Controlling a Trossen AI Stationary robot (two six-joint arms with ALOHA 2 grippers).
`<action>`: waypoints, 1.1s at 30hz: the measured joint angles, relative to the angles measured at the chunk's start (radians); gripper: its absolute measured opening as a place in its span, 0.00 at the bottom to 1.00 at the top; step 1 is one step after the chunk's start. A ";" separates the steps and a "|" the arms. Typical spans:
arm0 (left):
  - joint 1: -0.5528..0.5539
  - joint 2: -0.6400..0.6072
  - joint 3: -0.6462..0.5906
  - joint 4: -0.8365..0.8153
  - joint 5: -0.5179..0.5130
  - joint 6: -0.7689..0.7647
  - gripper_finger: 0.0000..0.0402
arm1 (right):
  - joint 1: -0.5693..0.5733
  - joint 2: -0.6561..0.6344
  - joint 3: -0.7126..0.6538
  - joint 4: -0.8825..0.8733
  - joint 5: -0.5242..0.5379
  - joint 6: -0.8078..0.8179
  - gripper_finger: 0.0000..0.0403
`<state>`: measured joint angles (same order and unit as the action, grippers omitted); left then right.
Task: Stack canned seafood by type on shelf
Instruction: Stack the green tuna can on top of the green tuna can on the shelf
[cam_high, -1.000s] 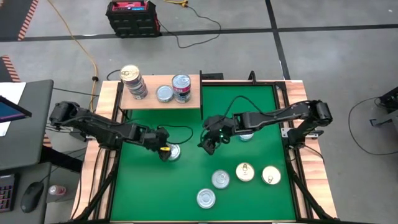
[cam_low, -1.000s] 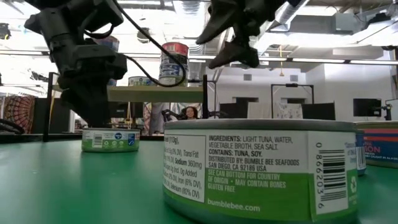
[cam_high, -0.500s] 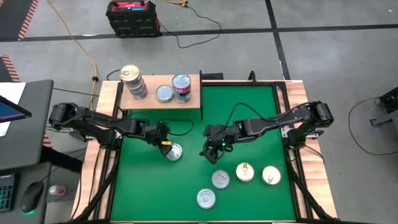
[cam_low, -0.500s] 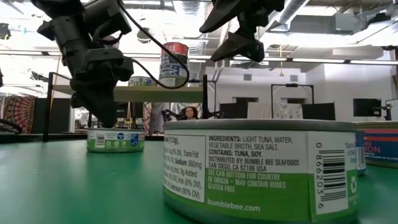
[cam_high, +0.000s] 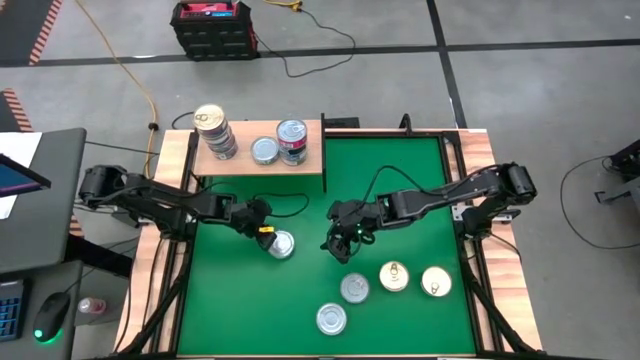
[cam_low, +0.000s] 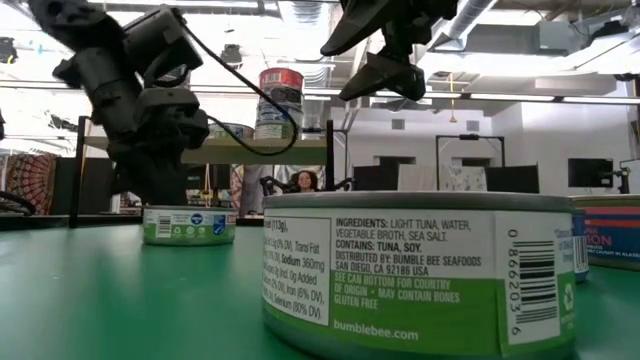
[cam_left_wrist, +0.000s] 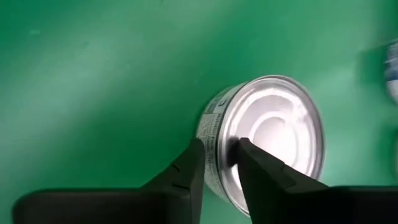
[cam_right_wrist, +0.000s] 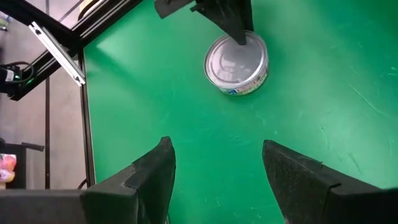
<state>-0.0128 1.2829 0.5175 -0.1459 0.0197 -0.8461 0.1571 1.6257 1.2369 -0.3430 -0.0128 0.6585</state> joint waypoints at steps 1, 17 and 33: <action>0.000 -0.001 -0.024 0.043 0.012 -0.018 0.19 | 0.001 0.000 0.000 0.000 0.000 0.000 0.66; -0.003 -0.052 -0.079 0.013 0.001 -0.078 0.00 | -0.005 0.000 0.000 0.007 0.000 -0.007 0.66; -0.011 -0.184 -0.085 -0.166 -0.121 -0.101 0.00 | -0.008 0.000 0.001 0.007 -0.013 -0.011 0.66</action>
<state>-0.0242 1.0989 0.4320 -0.3115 -0.1012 -0.9473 0.1488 1.6253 1.2377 -0.3359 -0.0256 0.6472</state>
